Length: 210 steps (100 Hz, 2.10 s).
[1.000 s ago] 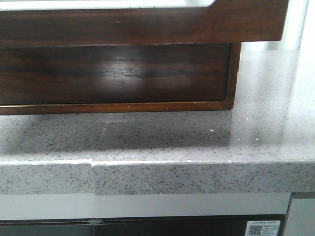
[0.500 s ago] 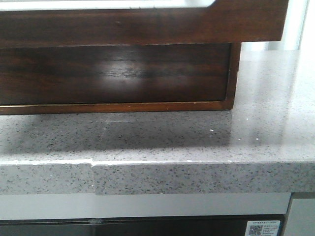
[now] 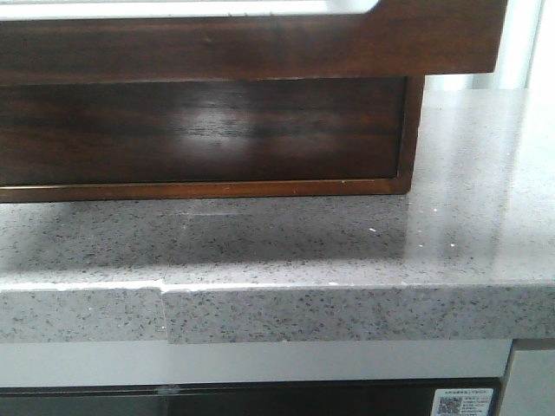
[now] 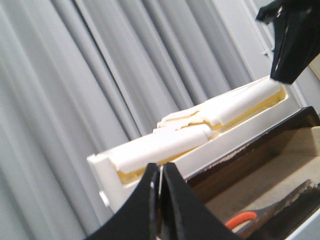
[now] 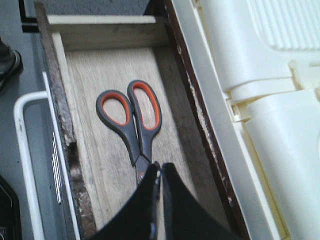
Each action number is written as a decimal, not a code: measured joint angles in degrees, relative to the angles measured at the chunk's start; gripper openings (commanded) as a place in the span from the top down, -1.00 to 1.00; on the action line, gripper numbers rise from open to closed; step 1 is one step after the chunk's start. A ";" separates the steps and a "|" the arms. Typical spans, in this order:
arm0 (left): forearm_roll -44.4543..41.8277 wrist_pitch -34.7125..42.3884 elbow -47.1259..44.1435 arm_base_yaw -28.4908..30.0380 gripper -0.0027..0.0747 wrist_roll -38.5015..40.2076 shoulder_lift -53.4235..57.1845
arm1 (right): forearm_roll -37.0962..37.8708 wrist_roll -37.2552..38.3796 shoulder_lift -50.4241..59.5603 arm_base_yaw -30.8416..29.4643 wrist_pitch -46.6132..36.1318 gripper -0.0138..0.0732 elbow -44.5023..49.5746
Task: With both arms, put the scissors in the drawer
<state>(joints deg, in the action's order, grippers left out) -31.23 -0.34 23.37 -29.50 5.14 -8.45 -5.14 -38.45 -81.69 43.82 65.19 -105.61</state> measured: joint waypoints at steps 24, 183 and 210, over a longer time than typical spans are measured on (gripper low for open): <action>7.78 -10.87 0.00 0.00 0.99 0.00 5.58 | -3.55 0.42 4.59 0.00 -1.12 0.77 0.00; 18.51 -10.88 -10.14 0.00 0.99 0.17 8.62 | -4.02 10.03 74.74 0.00 -40.09 0.78 76.79; 18.51 -11.83 -11.83 0.00 0.99 0.17 8.62 | -5.84 10.03 77.99 0.00 -40.44 0.78 86.01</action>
<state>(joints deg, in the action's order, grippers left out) -12.72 -12.17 11.54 -29.50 5.32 0.18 -10.98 -28.41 -3.70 43.82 24.75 -19.60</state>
